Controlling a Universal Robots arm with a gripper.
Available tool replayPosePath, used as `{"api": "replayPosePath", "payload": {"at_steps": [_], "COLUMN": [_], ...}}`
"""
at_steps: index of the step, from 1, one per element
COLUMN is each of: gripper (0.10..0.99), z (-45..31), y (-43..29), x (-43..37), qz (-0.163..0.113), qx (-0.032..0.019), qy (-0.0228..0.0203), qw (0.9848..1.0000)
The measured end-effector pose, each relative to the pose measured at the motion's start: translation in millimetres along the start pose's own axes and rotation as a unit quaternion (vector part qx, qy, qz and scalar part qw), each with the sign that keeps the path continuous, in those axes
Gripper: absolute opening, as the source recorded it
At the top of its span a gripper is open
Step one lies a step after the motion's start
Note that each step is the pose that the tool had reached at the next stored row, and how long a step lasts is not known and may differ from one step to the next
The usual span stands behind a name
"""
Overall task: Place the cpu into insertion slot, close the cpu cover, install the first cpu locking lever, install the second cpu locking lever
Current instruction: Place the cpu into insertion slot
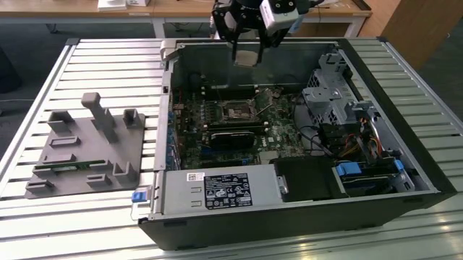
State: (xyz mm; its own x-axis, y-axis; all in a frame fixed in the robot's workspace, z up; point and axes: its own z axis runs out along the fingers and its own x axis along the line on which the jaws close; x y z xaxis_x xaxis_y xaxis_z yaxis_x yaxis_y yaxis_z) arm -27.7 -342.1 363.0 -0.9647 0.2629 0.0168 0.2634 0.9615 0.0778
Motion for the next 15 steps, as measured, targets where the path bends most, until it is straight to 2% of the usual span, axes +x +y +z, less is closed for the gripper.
{"api": "replayPosePath", "payload": {"at_steps": [5, 9, 15], "gripper": [0.533, 0.533, 0.533], "z": [0.4, 0.5, 0.7], "y": [0.0, -0.1, -0.4], "x": [0.0, 0.1, 1.5], "qz": [0.034, 0.061, 0.088], "qx": [0.0020, 0.0024, 0.0019], "qy": [-0.0033, -0.0056, -0.0076], "qw": [0.9994, 0.9981, 0.9961]}}
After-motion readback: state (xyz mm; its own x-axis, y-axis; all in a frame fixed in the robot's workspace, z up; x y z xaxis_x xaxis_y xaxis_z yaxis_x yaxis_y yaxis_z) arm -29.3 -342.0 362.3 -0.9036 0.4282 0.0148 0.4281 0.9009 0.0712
